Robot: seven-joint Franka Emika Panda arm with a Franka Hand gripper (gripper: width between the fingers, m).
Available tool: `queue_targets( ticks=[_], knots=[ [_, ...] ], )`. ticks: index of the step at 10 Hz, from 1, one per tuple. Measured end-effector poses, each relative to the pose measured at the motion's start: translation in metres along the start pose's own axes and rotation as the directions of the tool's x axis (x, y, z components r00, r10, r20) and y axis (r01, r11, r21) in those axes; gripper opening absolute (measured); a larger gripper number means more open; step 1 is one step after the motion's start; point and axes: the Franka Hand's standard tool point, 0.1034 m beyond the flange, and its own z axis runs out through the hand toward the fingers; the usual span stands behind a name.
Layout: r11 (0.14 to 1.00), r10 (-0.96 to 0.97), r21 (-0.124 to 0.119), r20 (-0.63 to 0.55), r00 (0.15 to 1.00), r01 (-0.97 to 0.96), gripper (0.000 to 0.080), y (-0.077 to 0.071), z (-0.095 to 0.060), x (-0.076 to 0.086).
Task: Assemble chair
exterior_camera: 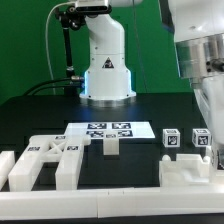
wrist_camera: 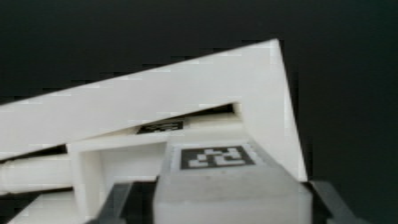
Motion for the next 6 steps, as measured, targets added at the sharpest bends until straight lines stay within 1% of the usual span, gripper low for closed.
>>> queue_targets(
  ticks=[2, 4, 5, 6],
  knots=[
    [0.997, 0.078, 0.009, -0.006, 0.997, -0.078, 0.0287, -0.0012, -0.0013, 0.0010],
    [0.998, 0.055, 0.009, -0.008, 0.998, -0.055, 0.0287, -0.0009, -0.0008, 0.0013],
    [0.998, 0.055, 0.008, -0.008, 0.998, -0.055, 0.0387, -0.0008, -0.0006, 0.0014],
    [0.999, 0.039, 0.011, -0.005, 0.999, -0.039, 0.0525, -0.0013, -0.0033, -0.0004]
  ],
)
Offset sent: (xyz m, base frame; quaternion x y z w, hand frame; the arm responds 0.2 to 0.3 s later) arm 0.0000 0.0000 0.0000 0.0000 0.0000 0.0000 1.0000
